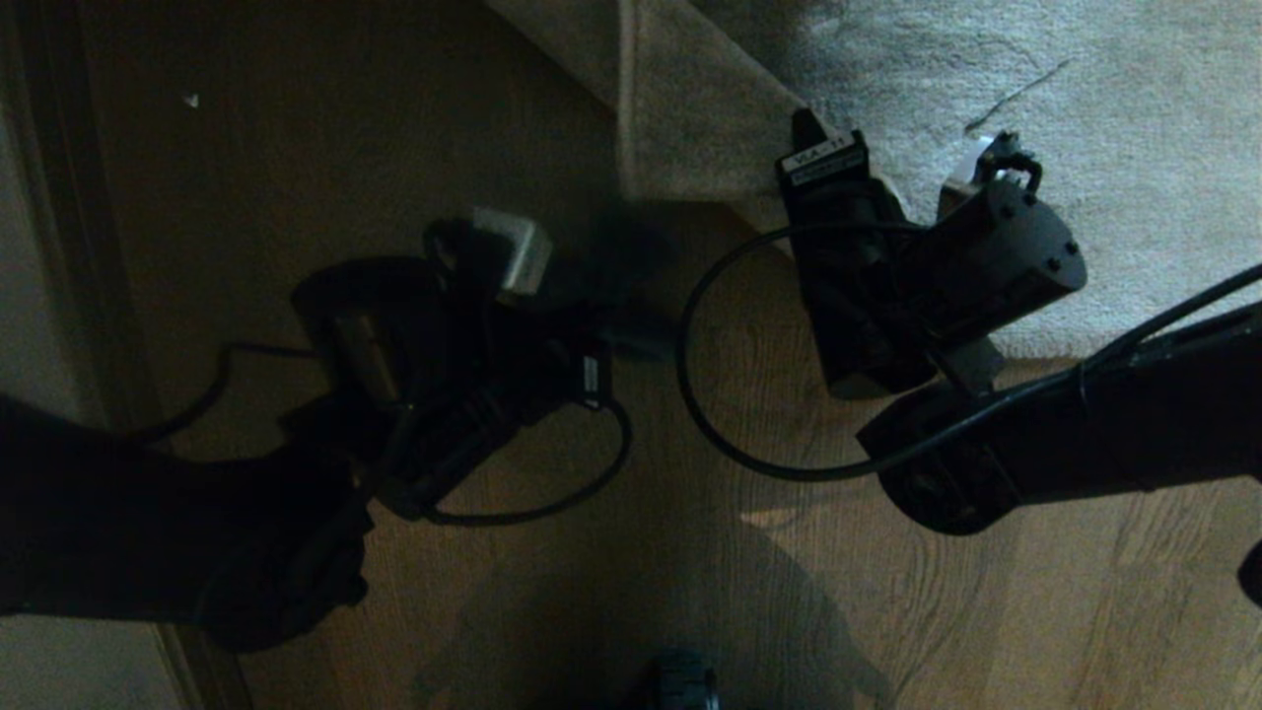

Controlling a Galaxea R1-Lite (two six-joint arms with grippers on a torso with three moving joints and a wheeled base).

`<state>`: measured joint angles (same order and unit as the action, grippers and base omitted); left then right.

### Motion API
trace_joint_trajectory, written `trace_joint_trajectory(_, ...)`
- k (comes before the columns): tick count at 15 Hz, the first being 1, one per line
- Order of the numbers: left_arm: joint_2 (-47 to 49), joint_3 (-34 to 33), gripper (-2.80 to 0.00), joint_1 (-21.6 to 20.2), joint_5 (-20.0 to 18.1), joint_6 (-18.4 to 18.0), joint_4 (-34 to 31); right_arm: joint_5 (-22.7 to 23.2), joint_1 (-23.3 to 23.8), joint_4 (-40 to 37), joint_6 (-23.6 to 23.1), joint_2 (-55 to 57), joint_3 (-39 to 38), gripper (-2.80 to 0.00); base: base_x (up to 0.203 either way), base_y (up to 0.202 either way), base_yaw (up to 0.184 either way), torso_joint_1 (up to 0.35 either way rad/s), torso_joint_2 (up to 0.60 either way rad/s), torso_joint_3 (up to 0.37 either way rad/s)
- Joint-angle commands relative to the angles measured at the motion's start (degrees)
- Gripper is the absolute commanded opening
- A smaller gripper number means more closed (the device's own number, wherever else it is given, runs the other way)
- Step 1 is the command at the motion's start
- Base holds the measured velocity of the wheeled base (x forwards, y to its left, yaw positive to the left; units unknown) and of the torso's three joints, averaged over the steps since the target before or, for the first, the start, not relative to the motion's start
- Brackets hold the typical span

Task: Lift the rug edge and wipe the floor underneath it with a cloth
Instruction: Wipe the floor under the carpet with a rag

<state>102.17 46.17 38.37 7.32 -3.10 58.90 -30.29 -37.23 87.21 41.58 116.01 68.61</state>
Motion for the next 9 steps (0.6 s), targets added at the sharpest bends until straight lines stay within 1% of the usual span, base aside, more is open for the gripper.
trace_joint_trajectory(1,2.81,-1.69,-2.80,0.60,0.11,-0.12,0.86,-0.20,0.05,1.34,0.25,0.10,-0.27,-2.80,0.000,0.000,0.000,0.000,0.00,0.000)
trace_joint_trajectory(3,5.54,-1.02,-2.80,0.49,0.15,-0.22,1.12,-0.20,0.05,1.38,0.25,0.01,-0.76,-2.80,0.000,0.000,0.000,0.000,0.00,0.000)
trace_joint_trajectory(4,7.07,0.34,-2.80,0.30,0.27,-0.23,1.19,-0.20,0.05,1.38,0.25,0.01,-0.76,-2.80,0.000,0.000,0.000,0.000,0.00,0.000)
trace_joint_trajectory(9,12.60,11.97,-2.80,-1.45,0.72,-0.14,2.50,-0.20,0.05,1.38,0.17,0.01,-0.76,-2.80,0.000,0.000,0.000,0.000,0.00,0.000)
